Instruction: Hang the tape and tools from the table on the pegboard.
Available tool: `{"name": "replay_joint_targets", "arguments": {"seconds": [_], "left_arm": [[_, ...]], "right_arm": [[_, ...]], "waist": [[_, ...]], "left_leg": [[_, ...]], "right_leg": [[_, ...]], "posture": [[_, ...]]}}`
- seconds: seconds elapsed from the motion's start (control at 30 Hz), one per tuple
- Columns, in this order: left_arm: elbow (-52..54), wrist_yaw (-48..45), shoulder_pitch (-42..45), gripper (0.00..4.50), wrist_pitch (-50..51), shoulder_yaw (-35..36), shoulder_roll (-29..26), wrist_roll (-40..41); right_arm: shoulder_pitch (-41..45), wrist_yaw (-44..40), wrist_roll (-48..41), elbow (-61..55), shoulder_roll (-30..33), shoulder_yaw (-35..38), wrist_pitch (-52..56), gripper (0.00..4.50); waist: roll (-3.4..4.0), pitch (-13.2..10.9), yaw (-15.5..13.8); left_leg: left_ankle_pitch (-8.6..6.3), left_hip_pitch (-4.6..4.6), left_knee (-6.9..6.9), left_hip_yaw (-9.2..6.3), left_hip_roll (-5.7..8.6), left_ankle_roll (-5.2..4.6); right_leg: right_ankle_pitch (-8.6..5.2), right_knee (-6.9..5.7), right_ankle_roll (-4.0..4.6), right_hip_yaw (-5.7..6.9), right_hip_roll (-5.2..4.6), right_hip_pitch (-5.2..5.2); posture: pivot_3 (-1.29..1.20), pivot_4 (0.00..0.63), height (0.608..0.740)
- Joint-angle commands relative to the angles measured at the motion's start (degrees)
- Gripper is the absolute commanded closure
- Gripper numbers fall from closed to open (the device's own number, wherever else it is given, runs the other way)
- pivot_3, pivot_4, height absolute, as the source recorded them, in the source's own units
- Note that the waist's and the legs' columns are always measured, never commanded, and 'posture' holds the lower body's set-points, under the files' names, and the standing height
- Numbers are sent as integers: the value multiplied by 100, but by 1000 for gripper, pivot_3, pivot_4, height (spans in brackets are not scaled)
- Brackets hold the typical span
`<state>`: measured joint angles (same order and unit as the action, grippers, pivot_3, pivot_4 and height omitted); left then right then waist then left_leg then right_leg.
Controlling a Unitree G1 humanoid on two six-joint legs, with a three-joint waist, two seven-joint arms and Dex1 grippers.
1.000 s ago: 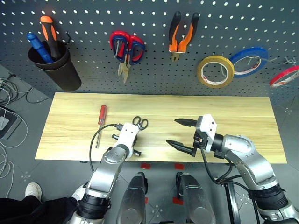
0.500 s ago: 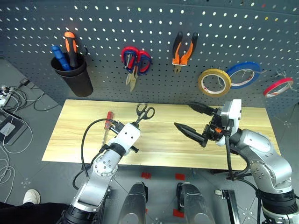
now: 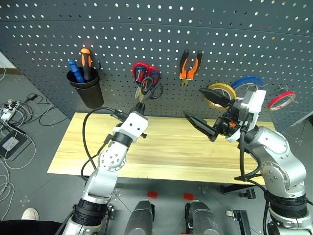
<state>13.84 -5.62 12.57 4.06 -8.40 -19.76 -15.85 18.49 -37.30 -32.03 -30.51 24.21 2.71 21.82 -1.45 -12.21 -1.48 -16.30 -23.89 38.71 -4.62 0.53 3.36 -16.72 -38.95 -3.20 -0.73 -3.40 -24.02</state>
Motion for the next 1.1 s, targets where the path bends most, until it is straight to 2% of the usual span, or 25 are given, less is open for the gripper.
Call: {"name": "replay_joint_targets", "arguments": {"seconds": [0.03, 0.5, 1.1], "left_arm": [[104, 55, 46, 4352, -166, 128, 58, -52], [501, 70, -344, 4352, 35, 207, 366, -186], [752, 146, -457, 4352, 117, 422, 473, -247]], "right_arm": [[7, 55, 88, -31, 22, 94, -217, 0], [-77, 1, 228, 37, 64, 49, -312, 0], [-236, -124, 350, 97, 130, 11, -404, 0]], "waist": [[0, 17, 0], [0, 43, -1], [-2, 89, -3]], "left_leg": [[0, 0, 1, 0, 0, 0], [-1, 3, 6, 3, -2, -1], [-1, 5, 11, 4, -2, -2]], "right_leg": [[0, 0, 0, 0, 0, 0], [0, -6, 1, -7, 4, 1], [1, -11, 1, -8, 5, 3]], "posture": [[72, 133, 740], [84, 147, 740], [95, 145, 740]]}}
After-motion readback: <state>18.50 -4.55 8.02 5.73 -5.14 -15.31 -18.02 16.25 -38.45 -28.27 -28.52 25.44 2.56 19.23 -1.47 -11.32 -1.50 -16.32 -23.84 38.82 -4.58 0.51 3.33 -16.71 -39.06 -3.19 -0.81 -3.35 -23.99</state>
